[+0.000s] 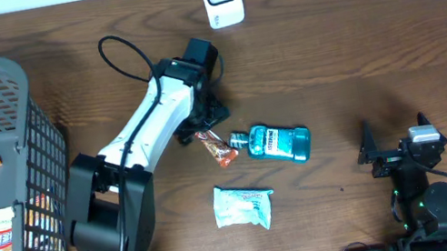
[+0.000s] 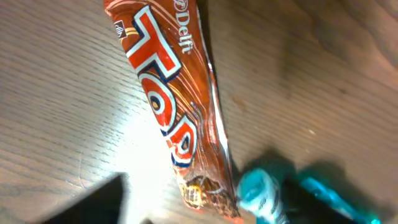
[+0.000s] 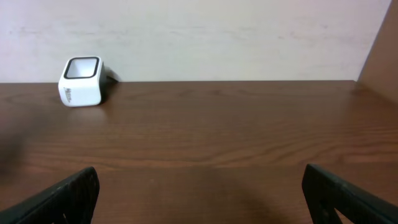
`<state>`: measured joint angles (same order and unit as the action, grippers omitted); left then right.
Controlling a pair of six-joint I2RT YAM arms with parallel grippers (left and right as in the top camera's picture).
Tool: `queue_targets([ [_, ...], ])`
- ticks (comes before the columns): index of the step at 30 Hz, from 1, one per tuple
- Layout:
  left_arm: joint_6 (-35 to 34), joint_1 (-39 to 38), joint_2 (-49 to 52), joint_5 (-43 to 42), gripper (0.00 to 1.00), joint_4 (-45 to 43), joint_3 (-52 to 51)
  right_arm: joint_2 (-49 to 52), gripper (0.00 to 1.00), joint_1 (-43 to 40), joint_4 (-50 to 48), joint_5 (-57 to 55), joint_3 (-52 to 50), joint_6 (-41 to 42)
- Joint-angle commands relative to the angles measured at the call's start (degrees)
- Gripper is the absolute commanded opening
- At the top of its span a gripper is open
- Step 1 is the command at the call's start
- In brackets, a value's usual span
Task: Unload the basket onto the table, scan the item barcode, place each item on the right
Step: 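Place the red chocolate bar left of the bottle, open left gripper, then reach into the basket and grasp the large white-and-blue wipes pack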
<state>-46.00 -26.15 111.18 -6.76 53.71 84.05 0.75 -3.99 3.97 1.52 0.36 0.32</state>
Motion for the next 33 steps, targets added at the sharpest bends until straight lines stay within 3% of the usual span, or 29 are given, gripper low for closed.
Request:
queue_targets([
  [1,7.48,2.08,-5.49,-1.6,0.98,1.95,4.04,-0.04,0.99,0.24,0.22,0.11,-0.02,-0.81],
  [9,22.29,12.7,-18.29,-1.51,0.98,6.1,19.32,-0.04,0.99,0.24,0.22,0.11,-0.04,-0.83],
  [11,26.08,17.27,-22.03,2.67,0.98,5.79,22.36,-0.04,0.99,0.24,0.22,0.11,-0.04,-0.83],
  [16,17.03,30.6,-28.13,17.55,0.98,8.76,22.88,-0.04,0.99,0.24,0.22,0.11,-0.04,-0.83],
  [23,-3.76,55.65,-27.67,18.08,0.98,26.38,20.87,-0.04,0.99,0.24,0.22,0.11,-0.04,-0.81],
  [28,-4.07,66.03,-27.5,17.33,0.98,28.33,13.94,-0.04,0.99,0.24,0.22,0.11,-0.04,-0.81],
  [33,-2.69,72.76,-27.47,13.7,0.98,23.5,3.06,-0.04,0.99,0.24,0.22,0.13,-0.04,-0.83],
])
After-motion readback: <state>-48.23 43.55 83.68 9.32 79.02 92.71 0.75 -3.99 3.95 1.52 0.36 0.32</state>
